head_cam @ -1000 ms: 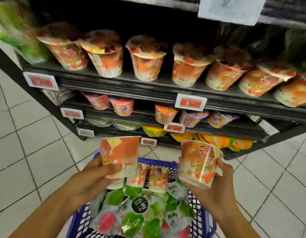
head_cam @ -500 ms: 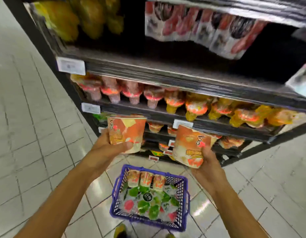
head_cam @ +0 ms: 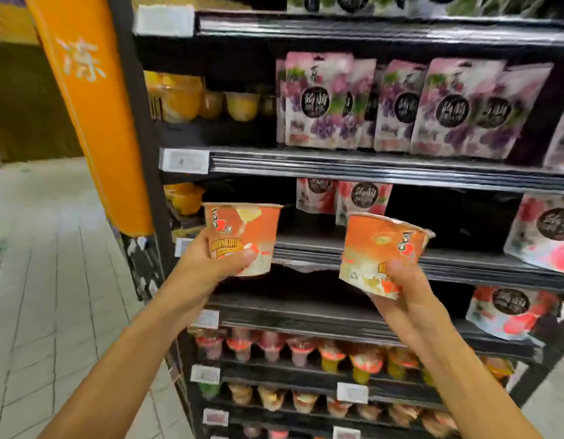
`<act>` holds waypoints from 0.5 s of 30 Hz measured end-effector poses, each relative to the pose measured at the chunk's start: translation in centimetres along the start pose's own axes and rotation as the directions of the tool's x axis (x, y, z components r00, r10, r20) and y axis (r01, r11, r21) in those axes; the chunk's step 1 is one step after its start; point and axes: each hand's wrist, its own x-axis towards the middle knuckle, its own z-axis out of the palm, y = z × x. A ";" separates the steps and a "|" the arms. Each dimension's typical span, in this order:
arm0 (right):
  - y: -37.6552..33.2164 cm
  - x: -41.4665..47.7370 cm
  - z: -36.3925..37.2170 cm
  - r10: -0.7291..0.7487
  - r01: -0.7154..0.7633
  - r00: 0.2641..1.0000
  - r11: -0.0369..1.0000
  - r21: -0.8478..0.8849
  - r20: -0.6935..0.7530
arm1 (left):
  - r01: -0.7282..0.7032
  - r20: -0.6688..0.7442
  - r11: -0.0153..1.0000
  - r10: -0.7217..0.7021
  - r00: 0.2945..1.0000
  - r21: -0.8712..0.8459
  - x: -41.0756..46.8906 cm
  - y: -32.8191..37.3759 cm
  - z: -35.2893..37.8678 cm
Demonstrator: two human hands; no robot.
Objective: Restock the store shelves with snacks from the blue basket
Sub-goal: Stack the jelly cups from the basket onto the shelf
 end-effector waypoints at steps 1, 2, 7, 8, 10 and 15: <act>-1.5 1.0 0.8 -0.048 0.048 0.999 0.999 -0.022 0.010 | -0.040 0.002 0.999 0.040 0.999 -0.002 0.7 1.6 0.0; -3.0 2.0 1.8 -0.092 0.093 0.996 0.994 -0.058 0.013 | -0.078 0.007 0.997 0.078 0.997 0.002 1.4 3.2 0.1; -10.2 5.9 6.0 -0.283 0.274 0.959 0.923 -0.270 0.003 | -0.245 0.006 0.968 0.245 0.969 0.061 4.1 11.1 1.4; -11.6 6.6 6.7 -0.320 0.311 0.947 0.907 -0.286 0.016 | -0.288 0.000 0.955 0.289 0.957 0.076 4.6 12.8 1.7; -14.7 7.9 8.2 -0.396 0.389 0.917 0.869 -0.306 0.041 | -0.376 -0.010 0.917 0.381 0.925 0.132 5.6 16.2 2.3; -21.2 9.8 12.0 -0.544 0.542 0.833 0.762 -0.353 0.105 | -0.516 -0.069 0.832 0.538 0.840 0.201 8.3 24.6 3.2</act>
